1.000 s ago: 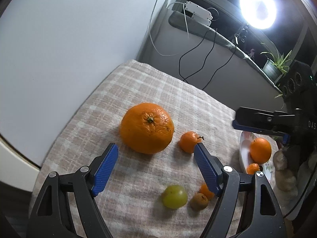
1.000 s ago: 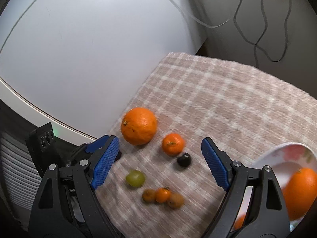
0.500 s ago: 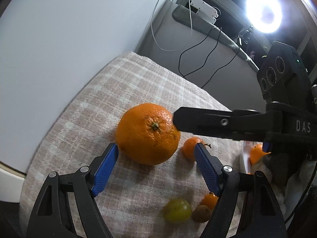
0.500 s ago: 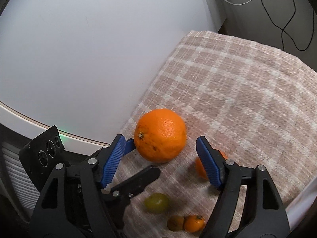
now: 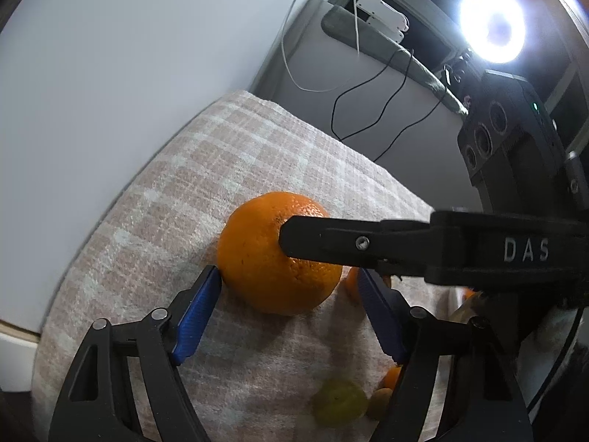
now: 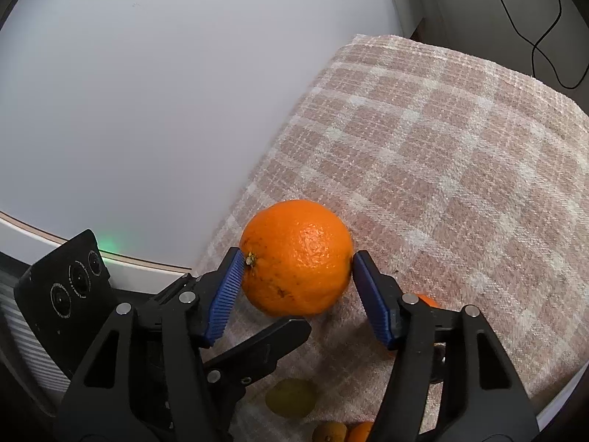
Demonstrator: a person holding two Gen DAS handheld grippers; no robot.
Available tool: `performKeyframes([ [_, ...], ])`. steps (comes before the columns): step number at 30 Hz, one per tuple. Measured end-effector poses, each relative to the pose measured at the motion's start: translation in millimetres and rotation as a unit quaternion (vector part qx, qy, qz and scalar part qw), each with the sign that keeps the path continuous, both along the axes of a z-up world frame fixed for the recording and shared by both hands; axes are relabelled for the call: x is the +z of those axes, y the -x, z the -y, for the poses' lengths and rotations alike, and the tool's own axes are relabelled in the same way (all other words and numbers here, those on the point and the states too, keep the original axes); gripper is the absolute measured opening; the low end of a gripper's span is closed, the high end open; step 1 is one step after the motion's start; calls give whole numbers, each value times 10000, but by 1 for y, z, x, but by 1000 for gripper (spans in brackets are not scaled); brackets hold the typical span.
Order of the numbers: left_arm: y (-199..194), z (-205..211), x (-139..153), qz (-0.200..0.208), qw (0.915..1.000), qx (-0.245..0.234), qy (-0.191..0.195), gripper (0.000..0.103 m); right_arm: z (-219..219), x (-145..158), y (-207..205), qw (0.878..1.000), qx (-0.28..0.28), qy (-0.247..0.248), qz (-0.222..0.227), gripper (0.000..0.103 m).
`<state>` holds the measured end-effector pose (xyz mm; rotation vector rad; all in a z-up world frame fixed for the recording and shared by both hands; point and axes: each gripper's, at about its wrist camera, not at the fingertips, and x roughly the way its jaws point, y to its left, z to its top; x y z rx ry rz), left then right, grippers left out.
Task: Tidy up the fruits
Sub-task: 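Close the right tool around the large tangerine, then lift the large tangerine with the right tool toward the plate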
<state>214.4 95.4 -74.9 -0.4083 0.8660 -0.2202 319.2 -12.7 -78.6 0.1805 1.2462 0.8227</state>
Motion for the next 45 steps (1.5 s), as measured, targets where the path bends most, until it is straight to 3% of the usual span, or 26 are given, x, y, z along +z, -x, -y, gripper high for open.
performKeyframes([
  [13,6,3,5,103,9997,-8,-205,72,0,6,9,9999,74,24,146,62],
  [23,15,14,24,274,9992,-73,-279,72,15,24,23,9997,49,-46,246,62],
  [34,25,52,48,493,9977,-392,-248,72,63,51,41,9990,-162,-97,413,62],
  [45,32,113,60,618,9935,-934,-198,72,139,62,61,9976,-500,-17,480,62],
])
